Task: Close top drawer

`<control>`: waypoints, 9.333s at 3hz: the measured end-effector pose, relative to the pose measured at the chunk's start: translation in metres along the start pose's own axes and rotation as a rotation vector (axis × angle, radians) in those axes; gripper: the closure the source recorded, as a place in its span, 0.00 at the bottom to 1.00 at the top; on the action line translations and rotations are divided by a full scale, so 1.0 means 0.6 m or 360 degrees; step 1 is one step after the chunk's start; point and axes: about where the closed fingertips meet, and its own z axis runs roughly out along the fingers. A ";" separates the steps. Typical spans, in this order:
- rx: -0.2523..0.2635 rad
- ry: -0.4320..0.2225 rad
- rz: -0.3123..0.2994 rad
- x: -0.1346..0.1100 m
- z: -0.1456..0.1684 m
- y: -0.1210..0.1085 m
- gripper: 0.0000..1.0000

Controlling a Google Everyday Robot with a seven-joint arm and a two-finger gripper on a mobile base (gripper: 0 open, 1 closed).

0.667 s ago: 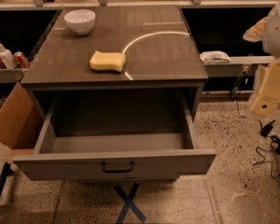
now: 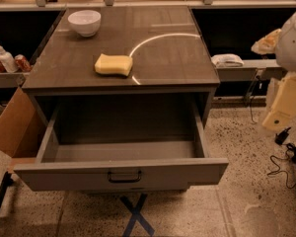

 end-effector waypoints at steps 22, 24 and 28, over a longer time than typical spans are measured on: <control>-0.0281 0.0020 -0.0052 -0.006 0.600 0.113 1.00; -0.0163 -0.0023 0.0047 -0.021 0.617 0.055 1.00; -0.0111 -0.0047 0.0155 -0.075 0.688 -0.075 1.00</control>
Offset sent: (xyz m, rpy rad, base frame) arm -0.0052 0.0375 -0.2066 0.3068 0.2771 0.2408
